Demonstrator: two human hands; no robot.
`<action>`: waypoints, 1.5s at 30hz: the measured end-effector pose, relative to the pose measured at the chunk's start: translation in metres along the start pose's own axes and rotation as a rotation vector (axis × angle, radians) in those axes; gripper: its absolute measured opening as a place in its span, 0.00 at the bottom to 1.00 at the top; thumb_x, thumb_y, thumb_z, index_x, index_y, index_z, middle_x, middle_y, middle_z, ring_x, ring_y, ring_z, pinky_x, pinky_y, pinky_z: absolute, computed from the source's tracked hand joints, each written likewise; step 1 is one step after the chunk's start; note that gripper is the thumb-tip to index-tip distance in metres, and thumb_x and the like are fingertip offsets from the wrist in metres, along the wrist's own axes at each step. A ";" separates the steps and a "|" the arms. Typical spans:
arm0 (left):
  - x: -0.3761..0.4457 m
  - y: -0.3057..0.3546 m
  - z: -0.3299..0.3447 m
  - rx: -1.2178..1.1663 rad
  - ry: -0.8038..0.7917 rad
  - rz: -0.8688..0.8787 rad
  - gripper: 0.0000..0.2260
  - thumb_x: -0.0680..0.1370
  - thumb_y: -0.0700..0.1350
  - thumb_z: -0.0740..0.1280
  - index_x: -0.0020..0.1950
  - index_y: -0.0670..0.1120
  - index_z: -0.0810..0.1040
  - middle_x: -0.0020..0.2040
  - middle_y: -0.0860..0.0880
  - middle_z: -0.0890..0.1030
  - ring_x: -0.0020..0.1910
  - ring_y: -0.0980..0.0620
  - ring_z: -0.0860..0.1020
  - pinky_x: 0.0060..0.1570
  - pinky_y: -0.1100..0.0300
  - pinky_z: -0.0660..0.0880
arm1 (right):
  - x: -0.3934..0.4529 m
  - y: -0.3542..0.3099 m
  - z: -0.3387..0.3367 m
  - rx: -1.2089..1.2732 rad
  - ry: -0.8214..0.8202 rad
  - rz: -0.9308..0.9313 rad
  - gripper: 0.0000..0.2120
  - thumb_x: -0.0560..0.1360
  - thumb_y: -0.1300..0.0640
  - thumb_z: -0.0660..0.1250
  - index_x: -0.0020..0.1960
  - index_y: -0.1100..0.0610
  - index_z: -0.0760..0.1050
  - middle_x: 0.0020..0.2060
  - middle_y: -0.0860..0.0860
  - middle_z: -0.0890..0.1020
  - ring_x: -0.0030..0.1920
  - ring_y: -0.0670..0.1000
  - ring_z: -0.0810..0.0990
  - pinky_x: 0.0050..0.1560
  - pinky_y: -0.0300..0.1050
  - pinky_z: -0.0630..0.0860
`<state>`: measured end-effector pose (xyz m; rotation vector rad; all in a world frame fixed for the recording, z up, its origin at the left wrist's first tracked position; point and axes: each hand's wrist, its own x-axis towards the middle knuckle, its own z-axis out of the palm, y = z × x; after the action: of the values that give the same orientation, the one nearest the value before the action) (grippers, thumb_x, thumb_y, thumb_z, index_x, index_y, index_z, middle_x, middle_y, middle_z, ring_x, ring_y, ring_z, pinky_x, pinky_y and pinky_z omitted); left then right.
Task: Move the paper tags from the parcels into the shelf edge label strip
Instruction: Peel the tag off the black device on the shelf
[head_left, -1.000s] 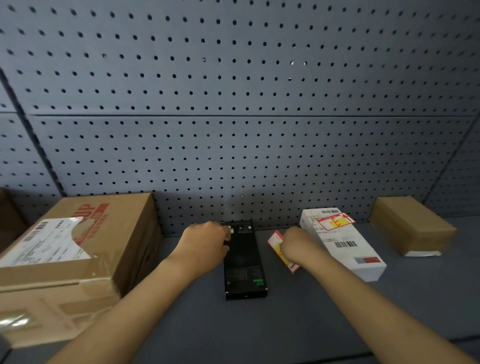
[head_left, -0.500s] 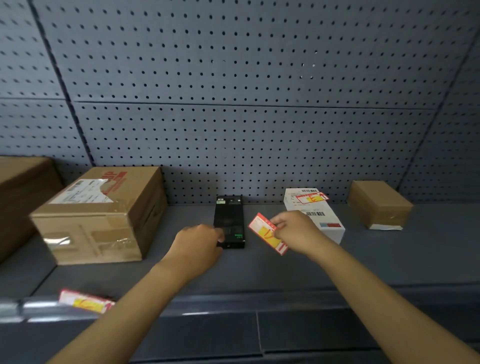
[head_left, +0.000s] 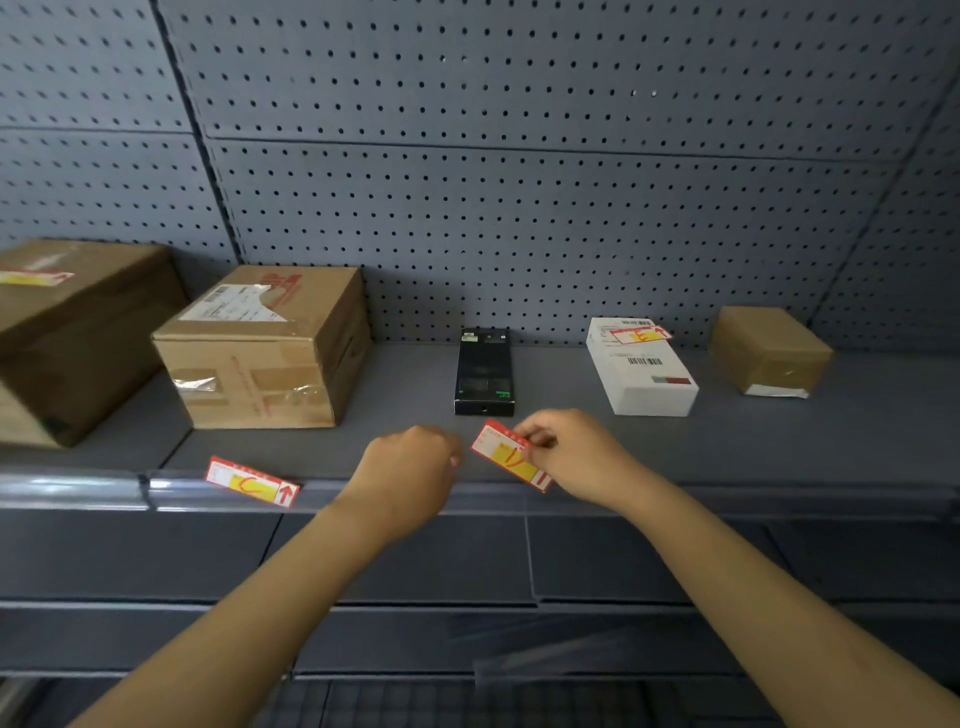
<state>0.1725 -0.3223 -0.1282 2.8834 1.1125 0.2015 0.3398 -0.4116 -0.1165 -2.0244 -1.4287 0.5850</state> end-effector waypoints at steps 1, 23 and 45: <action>-0.002 0.000 0.001 -0.004 -0.014 0.008 0.11 0.78 0.43 0.60 0.56 0.51 0.79 0.57 0.49 0.80 0.55 0.45 0.79 0.50 0.56 0.74 | -0.001 0.000 0.004 -0.001 0.000 -0.006 0.09 0.77 0.63 0.65 0.56 0.56 0.79 0.45 0.49 0.80 0.46 0.50 0.81 0.39 0.38 0.77; -0.002 0.006 0.029 0.109 -0.150 0.102 0.12 0.78 0.39 0.60 0.57 0.45 0.80 0.58 0.43 0.78 0.54 0.41 0.79 0.52 0.51 0.78 | -0.012 0.003 0.029 0.025 0.171 -0.018 0.08 0.76 0.64 0.66 0.54 0.59 0.79 0.51 0.56 0.84 0.44 0.47 0.79 0.41 0.34 0.75; -0.004 0.002 0.029 0.072 -0.120 0.114 0.11 0.79 0.38 0.60 0.56 0.46 0.79 0.56 0.45 0.79 0.51 0.45 0.80 0.50 0.54 0.77 | -0.006 0.000 0.051 -0.272 0.078 -0.147 0.10 0.75 0.58 0.67 0.56 0.57 0.79 0.50 0.56 0.83 0.48 0.54 0.81 0.46 0.46 0.77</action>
<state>0.1752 -0.3261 -0.1567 2.9787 0.9571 -0.0077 0.3047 -0.4063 -0.1542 -2.0959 -1.6663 0.2571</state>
